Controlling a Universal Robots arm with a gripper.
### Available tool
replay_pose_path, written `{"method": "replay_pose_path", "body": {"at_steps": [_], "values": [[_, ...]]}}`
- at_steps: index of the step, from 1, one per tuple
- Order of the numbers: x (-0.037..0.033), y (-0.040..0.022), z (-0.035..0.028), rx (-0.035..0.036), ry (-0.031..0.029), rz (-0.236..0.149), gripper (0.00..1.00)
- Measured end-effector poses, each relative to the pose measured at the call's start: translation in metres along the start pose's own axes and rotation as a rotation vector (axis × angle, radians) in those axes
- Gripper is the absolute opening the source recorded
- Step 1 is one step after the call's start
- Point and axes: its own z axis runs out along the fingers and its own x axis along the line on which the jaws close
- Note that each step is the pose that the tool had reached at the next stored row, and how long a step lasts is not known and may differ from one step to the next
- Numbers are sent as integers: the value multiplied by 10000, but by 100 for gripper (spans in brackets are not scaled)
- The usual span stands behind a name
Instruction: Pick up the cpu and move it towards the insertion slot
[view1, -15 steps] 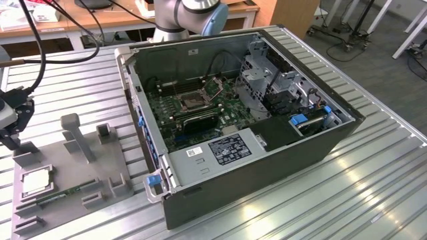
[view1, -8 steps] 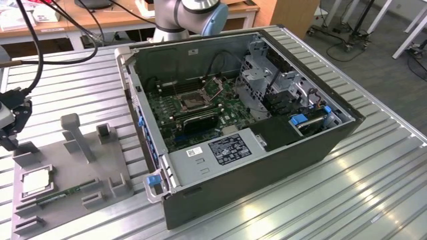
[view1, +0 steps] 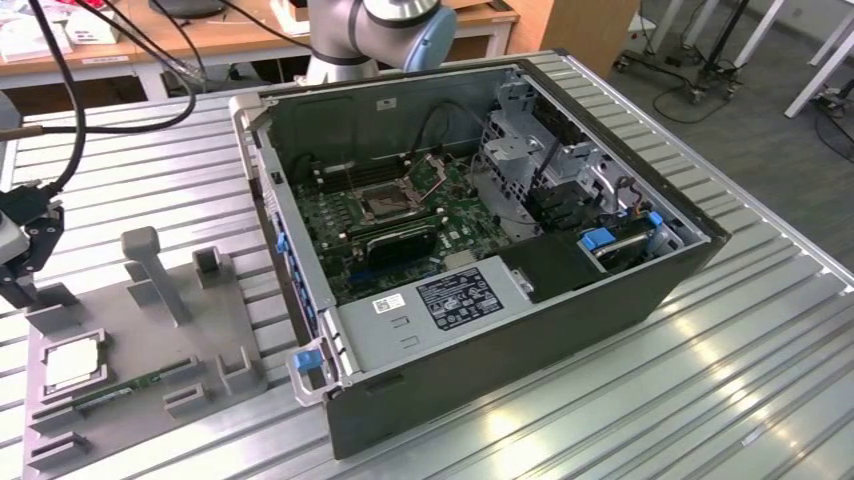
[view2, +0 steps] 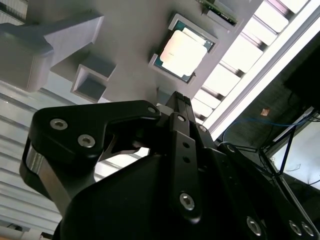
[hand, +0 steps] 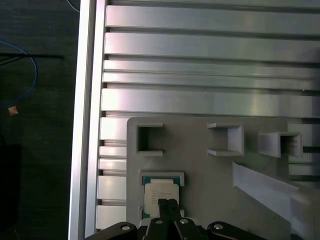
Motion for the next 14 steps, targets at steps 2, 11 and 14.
{"method": "replay_pose_path", "body": {"at_steps": [2,11,14], "values": [[0,-22,0,0,0,1,11],[2,-79,-2,0,0,1,11],[1,-79,-1,-1,-1,0,11]]}}
